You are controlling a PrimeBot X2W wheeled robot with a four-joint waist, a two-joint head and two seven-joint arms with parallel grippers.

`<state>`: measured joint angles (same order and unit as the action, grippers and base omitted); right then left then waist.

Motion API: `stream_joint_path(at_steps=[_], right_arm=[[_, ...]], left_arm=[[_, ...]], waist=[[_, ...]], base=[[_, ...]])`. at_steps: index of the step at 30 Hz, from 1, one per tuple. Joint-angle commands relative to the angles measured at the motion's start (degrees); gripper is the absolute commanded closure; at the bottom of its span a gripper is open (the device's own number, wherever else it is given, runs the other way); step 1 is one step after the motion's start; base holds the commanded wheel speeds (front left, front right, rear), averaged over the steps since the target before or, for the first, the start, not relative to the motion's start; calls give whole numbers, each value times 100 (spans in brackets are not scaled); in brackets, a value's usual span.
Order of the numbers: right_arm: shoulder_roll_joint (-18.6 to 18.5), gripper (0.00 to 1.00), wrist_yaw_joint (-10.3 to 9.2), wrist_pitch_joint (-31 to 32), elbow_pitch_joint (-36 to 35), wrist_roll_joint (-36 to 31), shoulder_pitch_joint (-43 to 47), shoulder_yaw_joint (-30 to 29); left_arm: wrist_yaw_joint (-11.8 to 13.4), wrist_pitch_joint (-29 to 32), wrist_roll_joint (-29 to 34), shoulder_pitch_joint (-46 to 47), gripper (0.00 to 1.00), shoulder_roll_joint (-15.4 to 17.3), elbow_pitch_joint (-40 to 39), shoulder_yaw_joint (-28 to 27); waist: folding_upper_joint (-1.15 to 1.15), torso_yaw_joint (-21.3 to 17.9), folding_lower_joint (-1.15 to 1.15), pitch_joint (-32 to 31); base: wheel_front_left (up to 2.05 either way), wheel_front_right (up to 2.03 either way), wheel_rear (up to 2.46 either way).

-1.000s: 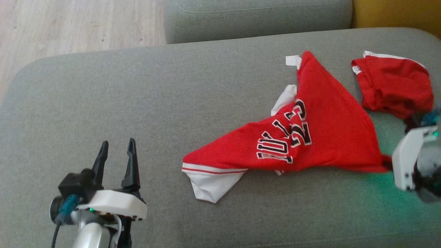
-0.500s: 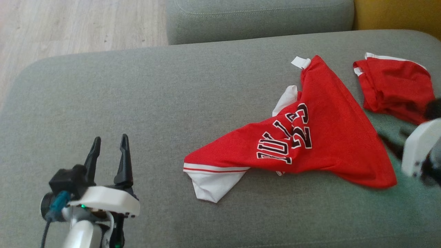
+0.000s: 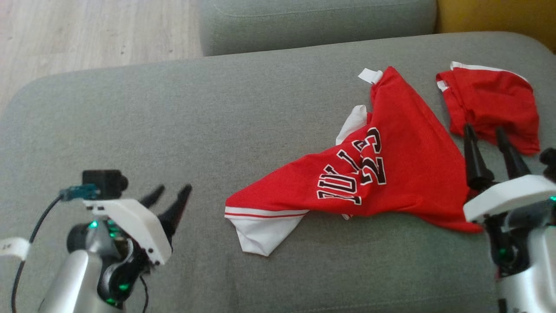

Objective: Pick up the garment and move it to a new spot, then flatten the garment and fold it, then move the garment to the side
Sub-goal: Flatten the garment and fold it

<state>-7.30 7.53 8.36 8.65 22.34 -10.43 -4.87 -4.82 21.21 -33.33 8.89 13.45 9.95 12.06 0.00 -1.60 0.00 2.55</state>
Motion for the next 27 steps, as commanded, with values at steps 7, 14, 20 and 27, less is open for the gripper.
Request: stream_joint_path(at_steps=[7,14,20,27], right_arm=[[270,0,-4,-438,88,-93,-106,39],[355,0,-4,-566,260,-56,-318,186],[381,0,-4,-642,396,14,-489,292],[372,0,-4,-715,526,35,-596,302]], left_arm=[[-212,1849,-997,570,0,392,156,267],[-254,2354,-1386,1177,0,430,818,540],[-264,2307,-1642,1653,0,478,1346,907],[-266,2365,-2350,1910,48,561,1557,1313]], waist=[[0,-166,0,-2],[0,-363,0,155],[0,-584,0,360],[0,-713,0,474]], base=[[0,0,0],[0,0,0],[0,0,0],[0,0,0]])
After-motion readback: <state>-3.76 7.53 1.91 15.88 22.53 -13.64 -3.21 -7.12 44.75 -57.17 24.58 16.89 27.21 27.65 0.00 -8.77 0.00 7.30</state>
